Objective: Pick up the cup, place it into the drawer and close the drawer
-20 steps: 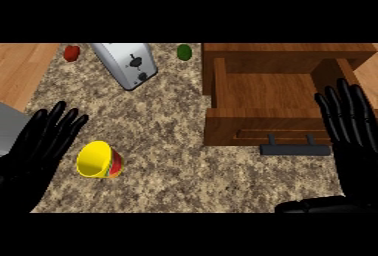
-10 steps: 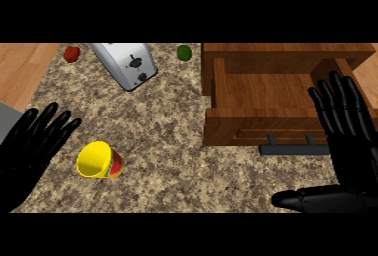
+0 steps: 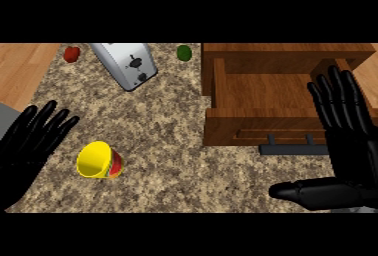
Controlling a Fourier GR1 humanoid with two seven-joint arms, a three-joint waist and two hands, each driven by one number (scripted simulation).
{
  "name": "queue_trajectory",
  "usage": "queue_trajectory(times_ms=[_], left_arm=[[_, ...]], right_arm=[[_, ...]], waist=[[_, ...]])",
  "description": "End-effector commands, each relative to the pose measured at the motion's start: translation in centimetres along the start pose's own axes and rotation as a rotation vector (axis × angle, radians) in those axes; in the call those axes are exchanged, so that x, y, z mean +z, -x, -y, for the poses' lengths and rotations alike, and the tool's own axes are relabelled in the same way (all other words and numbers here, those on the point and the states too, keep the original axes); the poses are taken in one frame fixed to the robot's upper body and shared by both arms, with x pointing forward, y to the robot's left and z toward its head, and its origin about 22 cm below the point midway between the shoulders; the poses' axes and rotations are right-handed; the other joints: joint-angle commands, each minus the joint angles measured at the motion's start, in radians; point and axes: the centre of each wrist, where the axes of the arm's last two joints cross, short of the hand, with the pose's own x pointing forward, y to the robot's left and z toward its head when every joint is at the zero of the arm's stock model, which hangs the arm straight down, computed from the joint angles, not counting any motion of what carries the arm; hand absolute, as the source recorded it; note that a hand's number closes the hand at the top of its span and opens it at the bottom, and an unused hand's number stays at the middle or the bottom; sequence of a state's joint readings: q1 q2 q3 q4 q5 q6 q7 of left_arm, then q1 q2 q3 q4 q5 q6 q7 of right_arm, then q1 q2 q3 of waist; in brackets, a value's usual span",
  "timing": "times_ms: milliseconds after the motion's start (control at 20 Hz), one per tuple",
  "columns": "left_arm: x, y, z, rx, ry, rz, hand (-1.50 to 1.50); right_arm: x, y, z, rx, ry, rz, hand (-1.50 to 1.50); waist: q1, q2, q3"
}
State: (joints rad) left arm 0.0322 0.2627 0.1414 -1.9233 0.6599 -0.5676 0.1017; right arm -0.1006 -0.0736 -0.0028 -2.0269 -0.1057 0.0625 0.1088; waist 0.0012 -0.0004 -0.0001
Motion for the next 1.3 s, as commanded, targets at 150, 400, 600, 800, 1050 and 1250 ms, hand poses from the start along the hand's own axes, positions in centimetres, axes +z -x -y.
queue_trajectory(times_ms=[150,400,600,800,1050,1250], left_arm=[[1.5,0.4,-0.6,0.013,-0.020,-0.042,-1.50],[2.0,2.2,-0.6,-0.015,-0.065,-0.106,-1.50],[1.7,3.8,-1.3,-0.037,-0.083,-0.114,-1.50],[4.2,5.3,-3.1,-0.069,-0.118,-0.142,-1.50],[5.3,8.1,-3.5,-0.081,-0.154,-0.160,-1.50],[5.5,10.2,-5.6,-0.083,-0.153,-0.192,-1.50]], right_arm=[[0.4,0.8,1.6,0.020,-0.001,0.002,-1.50],[1.9,0.1,-0.1,-0.014,-0.002,0.006,-1.50],[0.2,-1.3,1.0,0.014,-0.005,0.017,-1.50],[0.6,0.0,1.8,-0.002,0.025,0.010,-1.50],[0.7,-0.6,-0.9,-0.001,-0.005,0.002,-1.50],[0.7,-0.9,0.3,-0.014,0.007,0.004,-1.50]], waist=[[0.001,0.000,0.000],[-0.001,-0.001,0.000],[-0.001,0.000,0.000],[-0.001,0.000,0.000],[-0.001,0.000,0.000],[-0.004,0.001,0.000]])
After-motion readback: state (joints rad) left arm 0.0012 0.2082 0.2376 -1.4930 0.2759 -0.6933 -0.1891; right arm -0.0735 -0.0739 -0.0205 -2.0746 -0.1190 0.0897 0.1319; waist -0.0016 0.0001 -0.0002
